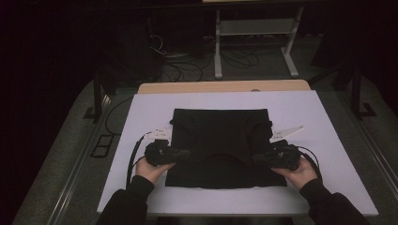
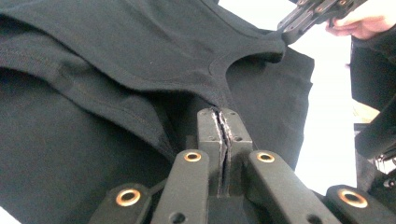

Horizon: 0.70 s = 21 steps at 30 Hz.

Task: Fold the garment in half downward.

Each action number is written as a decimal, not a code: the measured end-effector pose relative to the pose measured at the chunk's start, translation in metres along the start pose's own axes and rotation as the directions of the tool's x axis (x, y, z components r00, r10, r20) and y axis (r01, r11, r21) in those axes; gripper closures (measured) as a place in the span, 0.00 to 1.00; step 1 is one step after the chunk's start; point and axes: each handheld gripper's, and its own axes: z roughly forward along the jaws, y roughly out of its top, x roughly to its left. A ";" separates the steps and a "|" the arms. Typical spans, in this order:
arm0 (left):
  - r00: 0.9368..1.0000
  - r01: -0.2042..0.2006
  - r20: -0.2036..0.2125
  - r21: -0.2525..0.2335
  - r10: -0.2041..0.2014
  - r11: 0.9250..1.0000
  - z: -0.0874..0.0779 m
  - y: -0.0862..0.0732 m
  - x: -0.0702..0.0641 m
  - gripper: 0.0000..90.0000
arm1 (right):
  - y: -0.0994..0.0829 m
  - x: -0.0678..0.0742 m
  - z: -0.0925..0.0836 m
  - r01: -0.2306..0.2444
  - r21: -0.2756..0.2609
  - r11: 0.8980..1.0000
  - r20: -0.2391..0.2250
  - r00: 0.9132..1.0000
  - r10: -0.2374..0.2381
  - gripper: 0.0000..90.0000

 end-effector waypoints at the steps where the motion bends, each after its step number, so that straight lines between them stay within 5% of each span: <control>1: 1.000 -0.001 0.003 0.001 0.001 1.000 0.000 -0.001 -0.001 0.97 | -0.001 0.002 -0.001 -0.003 0.002 1.000 -0.005 1.000 0.003 0.92; 21: 0.998 -0.054 0.022 0.083 0.052 0.995 -0.003 -0.015 -0.025 0.97 | -0.012 0.021 -0.001 0.017 0.055 0.998 -0.075 0.997 -0.013 0.91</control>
